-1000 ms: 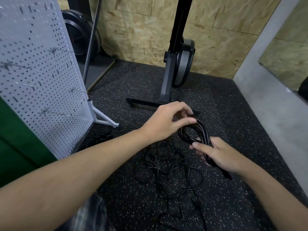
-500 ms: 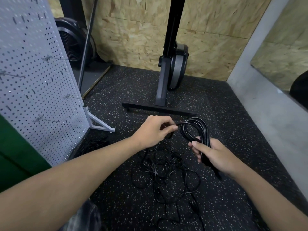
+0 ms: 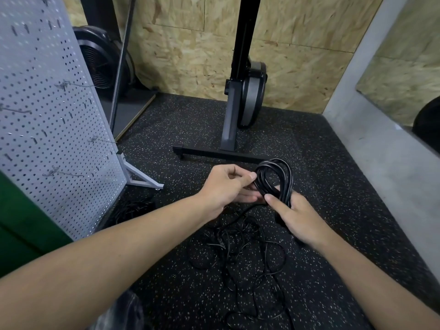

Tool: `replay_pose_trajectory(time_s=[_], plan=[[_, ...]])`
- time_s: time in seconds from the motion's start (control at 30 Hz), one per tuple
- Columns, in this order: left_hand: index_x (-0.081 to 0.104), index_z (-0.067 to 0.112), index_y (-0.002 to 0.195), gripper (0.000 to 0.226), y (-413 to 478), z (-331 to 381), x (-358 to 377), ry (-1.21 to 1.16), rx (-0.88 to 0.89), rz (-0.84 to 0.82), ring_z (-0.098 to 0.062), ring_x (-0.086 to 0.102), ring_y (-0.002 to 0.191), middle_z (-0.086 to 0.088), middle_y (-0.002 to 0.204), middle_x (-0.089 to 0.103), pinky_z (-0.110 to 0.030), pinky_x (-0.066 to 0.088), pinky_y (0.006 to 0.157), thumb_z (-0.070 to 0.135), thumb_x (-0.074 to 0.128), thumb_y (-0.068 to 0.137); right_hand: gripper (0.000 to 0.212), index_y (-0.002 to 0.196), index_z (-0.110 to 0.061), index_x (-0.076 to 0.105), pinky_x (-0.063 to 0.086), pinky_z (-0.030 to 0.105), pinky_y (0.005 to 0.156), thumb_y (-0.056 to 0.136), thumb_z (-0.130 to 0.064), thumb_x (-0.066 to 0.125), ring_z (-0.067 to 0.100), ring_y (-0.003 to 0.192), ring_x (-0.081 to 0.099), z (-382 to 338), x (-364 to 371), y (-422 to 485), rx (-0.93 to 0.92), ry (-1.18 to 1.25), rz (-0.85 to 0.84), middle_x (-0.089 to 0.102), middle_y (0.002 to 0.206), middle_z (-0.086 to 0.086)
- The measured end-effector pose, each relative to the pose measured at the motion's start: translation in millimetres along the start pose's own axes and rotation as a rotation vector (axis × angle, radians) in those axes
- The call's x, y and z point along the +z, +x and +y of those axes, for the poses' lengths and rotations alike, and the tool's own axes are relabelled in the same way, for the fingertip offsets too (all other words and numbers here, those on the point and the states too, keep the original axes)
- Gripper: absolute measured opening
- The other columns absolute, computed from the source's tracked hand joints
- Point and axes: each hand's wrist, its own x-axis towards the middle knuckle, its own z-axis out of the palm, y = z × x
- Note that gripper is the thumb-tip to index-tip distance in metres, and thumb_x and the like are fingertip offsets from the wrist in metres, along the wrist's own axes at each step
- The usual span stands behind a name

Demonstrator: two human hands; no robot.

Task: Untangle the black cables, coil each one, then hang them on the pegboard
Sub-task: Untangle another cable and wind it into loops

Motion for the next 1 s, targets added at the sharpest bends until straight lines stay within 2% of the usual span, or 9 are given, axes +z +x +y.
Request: replay_pose_trajectory(time_s=[0.17, 0.3, 0.4, 0.47, 0.53, 0.6, 0.7, 0.8, 1.0], plan=[[0.065, -0.001, 0.097, 0.009, 2, 3, -2, 0.082, 0.083, -0.015, -0.031, 0.079, 0.076, -0.014, 0.088, 0.067, -0.036, 0.067, 0.069, 0.008, 0.068, 0.1, 0.028, 0.097, -0.026, 0.074, 0.049, 0.033, 0.097, 0.105, -0.044, 0.055, 0.005, 0.099, 0.069, -4, -1, -2, -0.031, -0.008, -0.049, 0.077, 0.099, -0.006], [0.064, 0.01, 0.114, 0.022, 3, 2, -5, 0.31, 0.188, -0.074, -0.037, 0.078, 0.077, -0.016, 0.093, 0.074, -0.041, 0.064, 0.066, 0.03, 0.058, 0.107, 0.027, 0.085, -0.019, 0.068, 0.057, 0.044, 0.089, 0.105, -0.036, 0.059, 0.016, 0.081, 0.071, -4, 2, 0, -0.083, 0.038, 0.07, 0.072, 0.077, 0.0], [0.064, 0.019, 0.126, 0.029, 9, -16, -18, 0.52, 0.05, -0.243, -0.027, 0.075, 0.1, -0.01, 0.107, 0.077, -0.046, 0.06, 0.09, 0.03, 0.041, 0.112, 0.031, 0.078, -0.009, 0.062, 0.063, 0.051, 0.084, 0.106, -0.021, 0.059, 0.015, 0.067, 0.066, -10, 1, 0, -0.123, 0.194, 0.162, 0.061, 0.067, 0.003], [0.066, 0.028, 0.125, 0.024, 11, -36, -28, 0.787, -0.043, -0.45, -0.015, 0.069, 0.112, 0.004, 0.116, 0.075, -0.045, 0.052, 0.106, 0.028, 0.049, 0.108, 0.033, 0.074, -0.008, 0.058, 0.063, 0.055, 0.079, 0.106, -0.017, 0.058, 0.016, 0.06, 0.059, -14, 1, -1, -0.136, 0.272, 0.212, 0.054, 0.064, 0.005], [0.07, 0.033, 0.12, 0.019, 8, -55, -30, 0.933, -0.116, -0.598, -0.011, 0.066, 0.115, 0.01, 0.118, 0.073, -0.043, 0.048, 0.112, 0.031, 0.063, 0.102, 0.029, 0.077, -0.008, 0.059, 0.062, 0.058, 0.076, 0.105, -0.017, 0.06, 0.017, 0.057, 0.057, -15, 0, -1, -0.117, 0.357, 0.249, 0.052, 0.064, 0.004], [0.074, 0.031, 0.116, 0.017, 6, -64, -26, 1.006, -0.105, -0.617, -0.012, 0.068, 0.112, 0.01, 0.116, 0.075, -0.042, 0.05, 0.109, 0.034, 0.066, 0.102, 0.028, 0.079, -0.009, 0.059, 0.059, 0.057, 0.073, 0.105, -0.018, 0.06, 0.021, 0.055, 0.057, -16, 0, -3, -0.102, 0.387, 0.275, 0.053, 0.063, 0.005], [0.074, 0.022, 0.105, 0.02, 5, -60, -20, 1.109, 0.008, -0.589, -0.012, 0.072, 0.09, 0.008, 0.104, 0.078, -0.035, 0.058, 0.088, 0.039, 0.063, 0.104, 0.032, 0.076, -0.012, 0.058, 0.055, 0.045, 0.066, 0.105, -0.026, 0.061, 0.027, 0.056, 0.062, -17, -3, -4, -0.06, 0.257, 0.378, 0.058, 0.06, 0.004], [0.07, 0.023, 0.099, 0.016, 5, -47, -19, 1.181, 0.131, -0.559, -0.014, 0.068, 0.077, 0.003, 0.093, 0.075, -0.029, 0.052, 0.068, 0.036, 0.062, 0.105, 0.027, 0.085, -0.014, 0.059, 0.058, 0.038, 0.062, 0.103, -0.034, 0.061, 0.028, 0.064, 0.069, -12, -11, -3, 0.024, -0.009, 0.439, 0.065, 0.07, 0.002], [0.073, 0.016, 0.105, 0.017, -1, -16, -12, 1.171, 0.547, -0.427, -0.006, 0.06, 0.092, 0.007, 0.102, 0.069, -0.026, 0.051, 0.09, 0.031, 0.069, 0.1, 0.023, 0.103, -0.02, 0.062, 0.051, 0.037, 0.076, 0.104, -0.043, 0.056, 0.018, 0.082, 0.068, 3, -20, -2, 0.157, -0.374, 0.182, 0.07, 0.092, 0.002]])
